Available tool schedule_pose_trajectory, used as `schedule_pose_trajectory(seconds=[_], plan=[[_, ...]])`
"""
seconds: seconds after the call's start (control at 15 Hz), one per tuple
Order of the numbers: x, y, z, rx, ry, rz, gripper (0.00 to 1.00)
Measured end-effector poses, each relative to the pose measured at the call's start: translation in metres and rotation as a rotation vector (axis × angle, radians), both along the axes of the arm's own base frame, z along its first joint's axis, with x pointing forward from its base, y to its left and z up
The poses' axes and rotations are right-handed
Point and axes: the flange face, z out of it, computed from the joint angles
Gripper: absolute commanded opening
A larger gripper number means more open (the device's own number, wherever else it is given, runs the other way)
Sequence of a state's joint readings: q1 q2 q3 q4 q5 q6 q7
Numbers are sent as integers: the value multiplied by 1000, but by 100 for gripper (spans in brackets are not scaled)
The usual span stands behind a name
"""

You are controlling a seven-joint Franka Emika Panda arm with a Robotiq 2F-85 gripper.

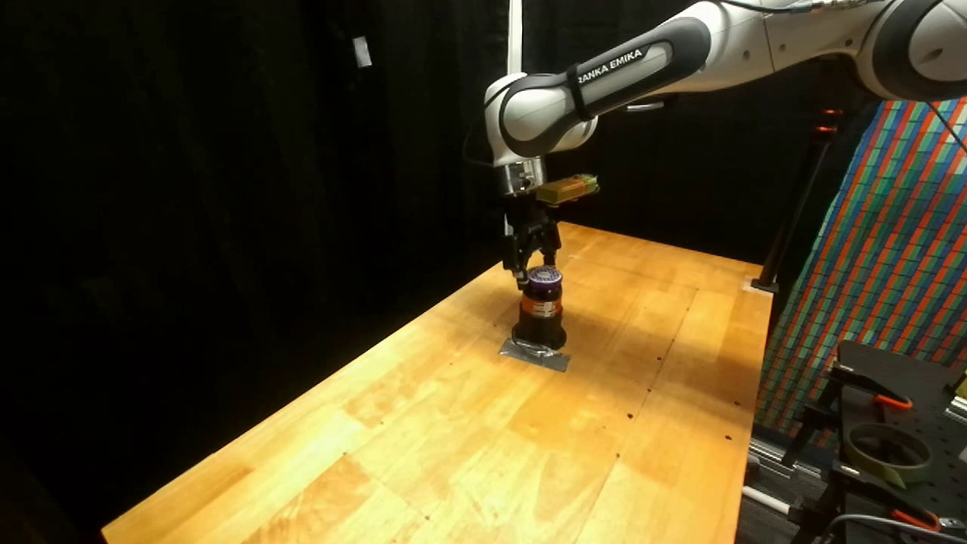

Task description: Put the rubber band on the jar.

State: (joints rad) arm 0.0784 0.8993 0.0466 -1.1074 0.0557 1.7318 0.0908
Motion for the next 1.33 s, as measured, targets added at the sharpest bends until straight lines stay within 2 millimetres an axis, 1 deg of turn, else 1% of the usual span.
schedule_pose_trajectory(seconds=[0.27,0.67,0.8,1.33], plan=[[-7,2,0,3,21,5,100],[-23,-1,13,5,4,-2,100],[-29,-2,13,10,-9,-8,100],[-63,-5,-11,19,-72,-32,100]])
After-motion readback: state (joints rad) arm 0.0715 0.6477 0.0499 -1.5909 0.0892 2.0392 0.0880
